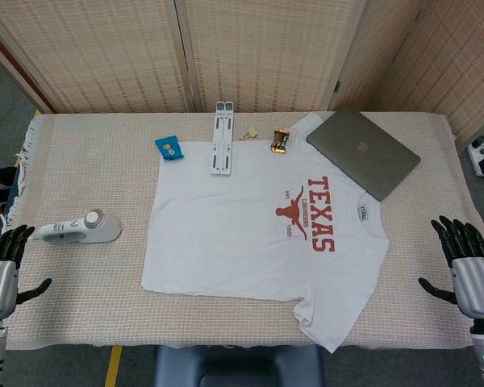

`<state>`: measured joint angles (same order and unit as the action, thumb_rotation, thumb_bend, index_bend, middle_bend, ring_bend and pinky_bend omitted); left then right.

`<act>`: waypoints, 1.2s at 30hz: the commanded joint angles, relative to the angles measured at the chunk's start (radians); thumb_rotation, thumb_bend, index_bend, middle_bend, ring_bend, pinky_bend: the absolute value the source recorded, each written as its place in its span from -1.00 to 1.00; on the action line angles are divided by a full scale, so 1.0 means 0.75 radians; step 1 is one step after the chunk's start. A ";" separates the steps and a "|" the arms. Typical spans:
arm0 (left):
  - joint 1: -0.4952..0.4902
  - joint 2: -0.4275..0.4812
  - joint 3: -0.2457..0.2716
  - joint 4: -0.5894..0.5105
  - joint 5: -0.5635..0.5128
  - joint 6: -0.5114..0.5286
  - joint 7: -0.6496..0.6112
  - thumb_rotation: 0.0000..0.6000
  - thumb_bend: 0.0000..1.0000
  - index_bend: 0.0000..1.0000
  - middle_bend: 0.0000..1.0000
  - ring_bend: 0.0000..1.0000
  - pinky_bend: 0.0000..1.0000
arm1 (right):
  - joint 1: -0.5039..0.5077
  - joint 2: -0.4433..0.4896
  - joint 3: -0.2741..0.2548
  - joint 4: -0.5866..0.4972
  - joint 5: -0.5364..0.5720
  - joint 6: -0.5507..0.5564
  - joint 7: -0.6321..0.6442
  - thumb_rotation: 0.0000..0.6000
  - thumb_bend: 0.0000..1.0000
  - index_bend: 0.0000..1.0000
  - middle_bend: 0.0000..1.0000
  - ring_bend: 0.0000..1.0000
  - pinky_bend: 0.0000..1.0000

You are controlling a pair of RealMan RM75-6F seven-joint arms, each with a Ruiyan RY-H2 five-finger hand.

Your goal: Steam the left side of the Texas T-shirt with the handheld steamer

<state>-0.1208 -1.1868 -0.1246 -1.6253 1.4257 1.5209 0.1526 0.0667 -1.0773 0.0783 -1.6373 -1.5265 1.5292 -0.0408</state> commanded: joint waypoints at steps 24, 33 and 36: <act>-0.322 -0.231 -0.159 0.394 -0.456 -0.477 0.134 1.00 -0.48 -0.58 -0.61 -0.70 -0.64 | 0.004 0.086 0.012 -0.056 0.018 -0.013 0.002 1.00 -0.90 -1.00 -0.94 -1.00 -0.92; -0.364 -0.332 -0.153 0.579 -0.491 -0.517 0.147 1.00 -0.48 -0.54 -0.54 -0.64 -0.61 | 0.011 0.071 0.006 -0.025 0.008 -0.026 0.038 1.00 -0.89 -1.00 -0.98 -1.00 -0.92; -0.384 -0.368 -0.166 0.647 -0.511 -0.542 0.133 1.00 -0.45 -0.51 -0.48 -0.60 -0.57 | 0.012 0.068 0.006 -0.019 0.010 -0.029 0.043 1.00 -0.90 -1.00 -0.98 -1.00 -0.92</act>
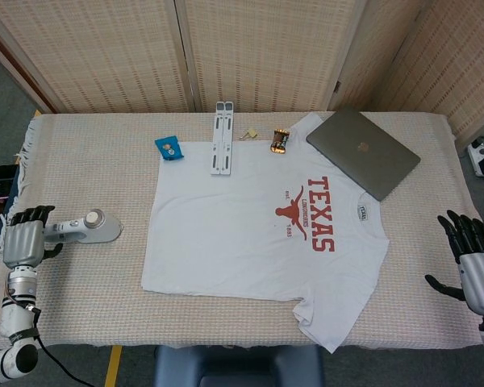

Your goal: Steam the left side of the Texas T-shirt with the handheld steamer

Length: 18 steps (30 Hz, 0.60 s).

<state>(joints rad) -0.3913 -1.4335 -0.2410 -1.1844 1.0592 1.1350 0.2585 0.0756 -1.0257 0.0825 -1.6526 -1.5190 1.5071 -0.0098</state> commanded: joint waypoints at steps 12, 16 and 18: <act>-0.117 -0.173 -0.045 0.313 -0.082 -0.165 -0.047 1.00 -0.41 -0.34 -0.33 -0.50 -0.50 | 0.002 0.004 -0.002 -0.012 0.000 -0.004 -0.016 1.00 -0.90 -1.00 -0.98 -1.00 -0.92; -0.146 -0.217 -0.056 0.382 -0.073 -0.176 -0.075 1.00 -0.42 -0.25 -0.26 -0.45 -0.46 | 0.004 0.006 -0.001 -0.022 0.005 -0.007 -0.029 1.00 -0.90 -1.00 -0.98 -1.00 -0.92; -0.160 -0.237 -0.062 0.417 -0.069 -0.183 -0.089 1.00 -0.42 -0.13 -0.17 -0.39 -0.43 | 0.005 0.007 -0.001 -0.028 0.008 -0.009 -0.035 1.00 -0.89 -1.00 -0.98 -1.00 -0.92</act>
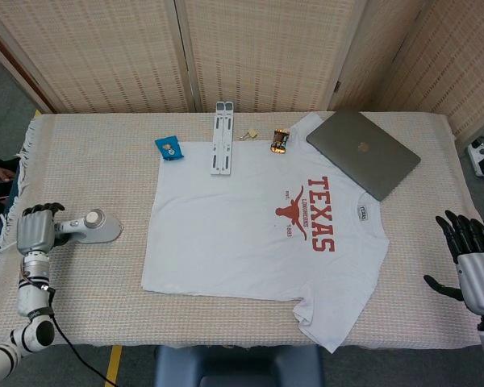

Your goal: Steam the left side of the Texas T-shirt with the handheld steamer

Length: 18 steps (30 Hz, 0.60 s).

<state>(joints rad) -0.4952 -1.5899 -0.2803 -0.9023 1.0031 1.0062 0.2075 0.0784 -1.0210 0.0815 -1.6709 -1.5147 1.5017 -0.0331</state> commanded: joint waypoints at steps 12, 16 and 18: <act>-0.102 -0.169 -0.017 0.316 0.044 -0.090 -0.119 1.00 -0.41 0.39 0.43 0.09 0.12 | 0.002 -0.002 0.005 -0.017 0.034 -0.016 -0.027 1.00 -0.90 -1.00 -0.98 -1.00 -0.92; -0.106 -0.181 -0.006 0.344 0.087 -0.091 -0.200 1.00 -0.41 0.57 0.71 0.38 0.30 | 0.009 0.001 0.000 -0.025 0.046 -0.047 -0.017 1.00 -0.90 -1.00 -0.98 -1.00 -0.92; -0.104 -0.179 0.003 0.345 0.116 -0.082 -0.251 1.00 -0.41 0.70 0.85 0.51 0.34 | 0.017 0.008 -0.007 -0.032 0.055 -0.078 -0.004 1.00 -0.89 -1.00 -0.96 -1.00 -0.92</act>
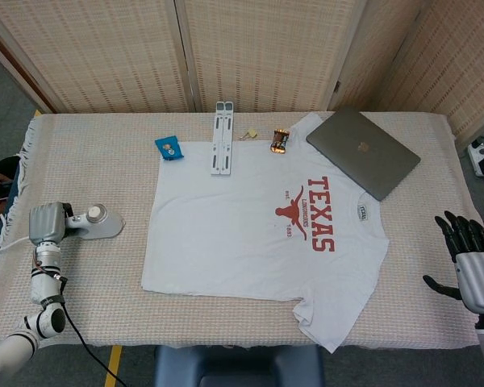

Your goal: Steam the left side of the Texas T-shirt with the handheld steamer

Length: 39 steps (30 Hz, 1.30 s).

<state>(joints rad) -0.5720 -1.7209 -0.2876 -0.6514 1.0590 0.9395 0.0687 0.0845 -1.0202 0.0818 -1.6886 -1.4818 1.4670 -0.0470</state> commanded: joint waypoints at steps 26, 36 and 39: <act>-0.056 0.263 0.029 -0.760 0.386 0.340 -0.244 1.00 -0.39 0.87 1.00 0.71 0.39 | 0.507 -0.194 -0.138 0.138 -0.291 -0.766 0.393 0.29 0.93 -1.00 -1.00 -1.00 -1.00; -0.244 0.059 0.019 -0.688 0.385 0.196 -0.091 1.00 -0.39 0.87 1.00 0.71 0.39 | 0.567 -0.407 -0.168 0.332 -0.338 -0.735 0.341 0.28 0.96 -1.00 -1.00 -1.00 -1.00; -0.292 -0.017 0.013 -0.607 0.371 0.167 -0.050 1.00 -0.39 0.87 1.00 0.71 0.39 | 0.564 -0.433 -0.174 0.357 -0.333 -0.707 0.326 0.27 0.98 -1.00 -1.00 -1.00 -1.00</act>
<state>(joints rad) -0.7663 -1.7038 -0.2744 -1.1369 1.3434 1.0834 0.0102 0.5071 -1.3396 -0.0454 -1.4250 -1.7325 0.9319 0.2019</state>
